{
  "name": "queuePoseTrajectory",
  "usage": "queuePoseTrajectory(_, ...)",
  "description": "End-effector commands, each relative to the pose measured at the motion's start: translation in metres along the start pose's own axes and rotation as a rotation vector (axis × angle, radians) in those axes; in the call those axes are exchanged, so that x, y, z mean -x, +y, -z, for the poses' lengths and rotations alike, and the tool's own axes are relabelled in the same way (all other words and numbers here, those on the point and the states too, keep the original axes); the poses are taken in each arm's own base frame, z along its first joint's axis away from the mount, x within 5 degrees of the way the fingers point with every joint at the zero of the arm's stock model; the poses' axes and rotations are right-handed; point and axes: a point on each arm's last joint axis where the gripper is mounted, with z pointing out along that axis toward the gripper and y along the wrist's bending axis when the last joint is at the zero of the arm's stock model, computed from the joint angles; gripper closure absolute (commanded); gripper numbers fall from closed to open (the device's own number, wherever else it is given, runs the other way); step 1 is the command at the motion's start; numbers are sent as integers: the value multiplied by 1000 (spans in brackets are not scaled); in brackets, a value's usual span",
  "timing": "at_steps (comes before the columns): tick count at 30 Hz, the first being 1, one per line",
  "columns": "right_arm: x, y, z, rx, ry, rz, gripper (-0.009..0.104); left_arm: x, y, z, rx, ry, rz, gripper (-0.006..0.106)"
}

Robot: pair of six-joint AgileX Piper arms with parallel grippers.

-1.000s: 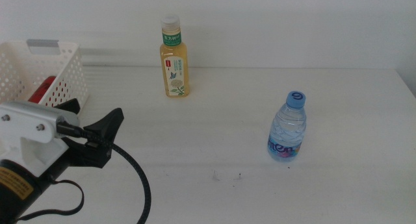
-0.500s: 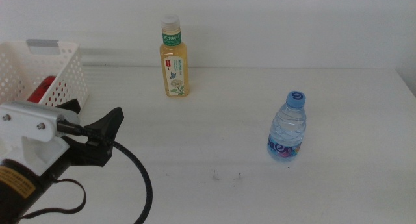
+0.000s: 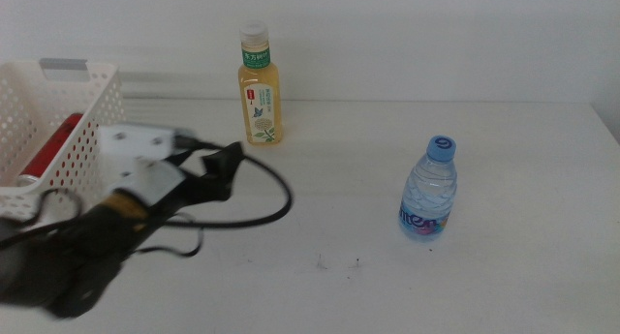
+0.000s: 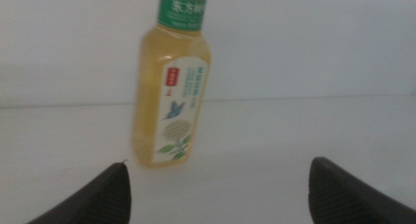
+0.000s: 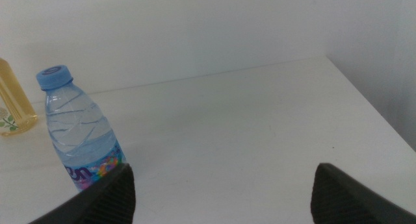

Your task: Use arms to grab the bottles and put them into the dustbin to the left of the table.

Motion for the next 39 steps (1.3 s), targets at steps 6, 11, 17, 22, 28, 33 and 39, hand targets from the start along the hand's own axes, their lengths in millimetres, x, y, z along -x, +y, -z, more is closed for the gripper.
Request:
queuePoseTrajectory(6, 0, 0, 0, -6, -12, 13, 5, -6, -22, -69, 100, -10, 36, 7)
queuePoseTrajectory(11, 0, 0, 0, -6, -12, 13, 5, -3, -26, -95, 250, -27, -13, 7)
queuePoseTrajectory(17, 0, 0, 0, -6, -12, 13, 5, -2, -25, -117, 257, 31, -81, 7)
queuePoseTrajectory(22, 0, 0, 0, -6, -12, 13, 5, -6, -20, -128, 267, 45, -76, 7)
queuePoseTrajectory(28, 0, 0, 0, -6, -12, 13, 5, -19, -14, -139, 283, 47, -74, 7)
queuePoseTrajectory(33, 0, 0, 0, -6, -12, 13, 5, -24, -6, -154, 287, 33, -82, 7)
queuePoseTrajectory(39, 0, 0, 0, -6, -12, 13, 5, -26, 5, -174, 290, 11, -95, 7)
